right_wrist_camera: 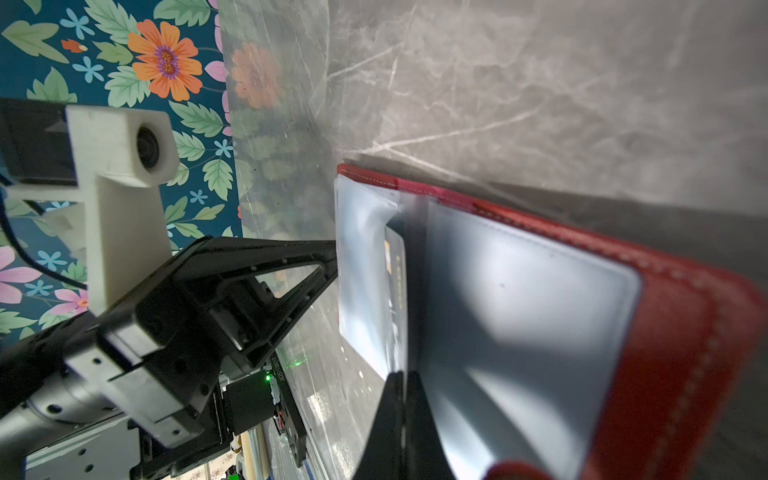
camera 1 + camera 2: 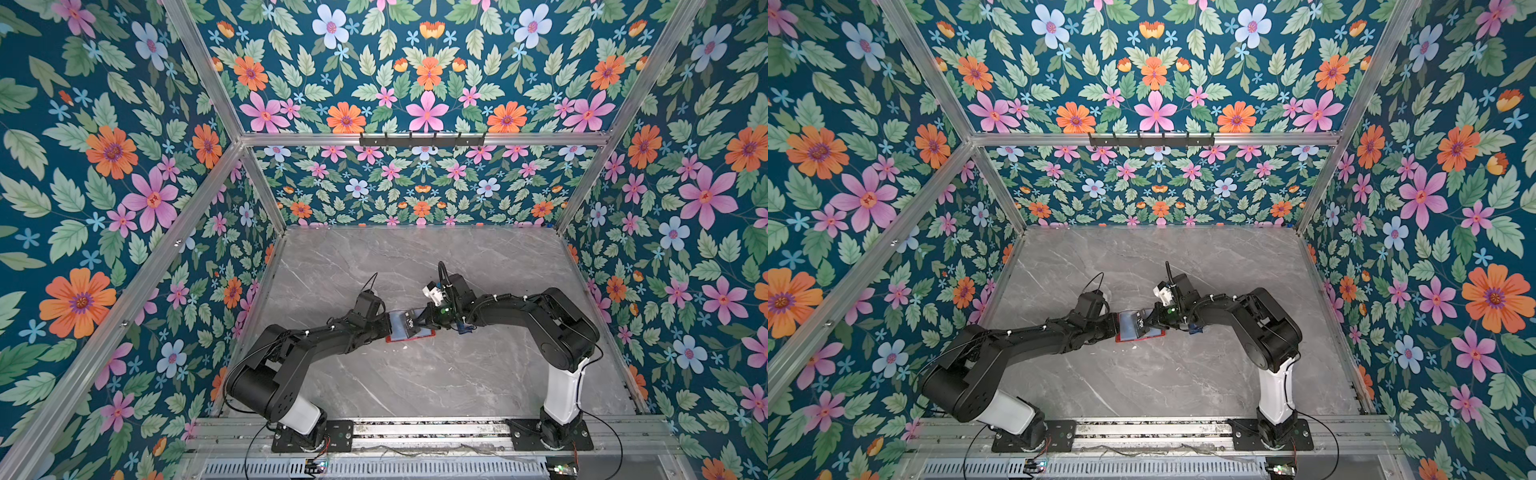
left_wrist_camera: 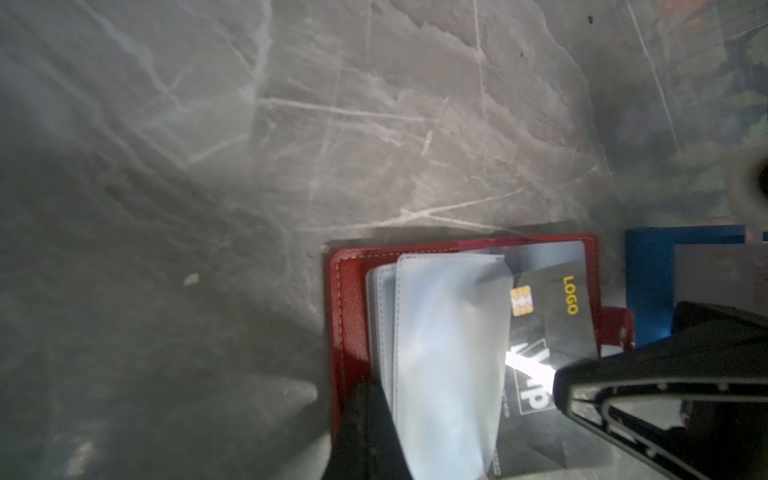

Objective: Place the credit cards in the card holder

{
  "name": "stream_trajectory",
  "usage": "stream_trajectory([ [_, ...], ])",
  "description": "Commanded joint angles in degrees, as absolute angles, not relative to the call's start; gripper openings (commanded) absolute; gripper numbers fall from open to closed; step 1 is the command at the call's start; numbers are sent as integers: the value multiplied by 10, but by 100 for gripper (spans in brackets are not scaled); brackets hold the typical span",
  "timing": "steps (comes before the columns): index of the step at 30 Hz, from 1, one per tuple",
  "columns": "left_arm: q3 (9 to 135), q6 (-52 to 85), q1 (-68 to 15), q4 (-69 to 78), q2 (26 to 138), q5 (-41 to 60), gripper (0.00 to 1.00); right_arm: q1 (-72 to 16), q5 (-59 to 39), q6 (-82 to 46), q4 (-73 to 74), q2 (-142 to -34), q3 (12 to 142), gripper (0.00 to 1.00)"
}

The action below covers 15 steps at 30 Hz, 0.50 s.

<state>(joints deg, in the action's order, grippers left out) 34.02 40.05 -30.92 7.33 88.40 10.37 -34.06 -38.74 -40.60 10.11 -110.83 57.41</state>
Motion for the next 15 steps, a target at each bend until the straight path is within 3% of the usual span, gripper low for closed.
stream_trajectory([
  [1,336,391,-310,11,889,93,1,-341,-361,-425,121,-1105,569,0],
  [15,335,393,-312,12,891,91,1,-342,-363,-459,168,-1116,558,0],
])
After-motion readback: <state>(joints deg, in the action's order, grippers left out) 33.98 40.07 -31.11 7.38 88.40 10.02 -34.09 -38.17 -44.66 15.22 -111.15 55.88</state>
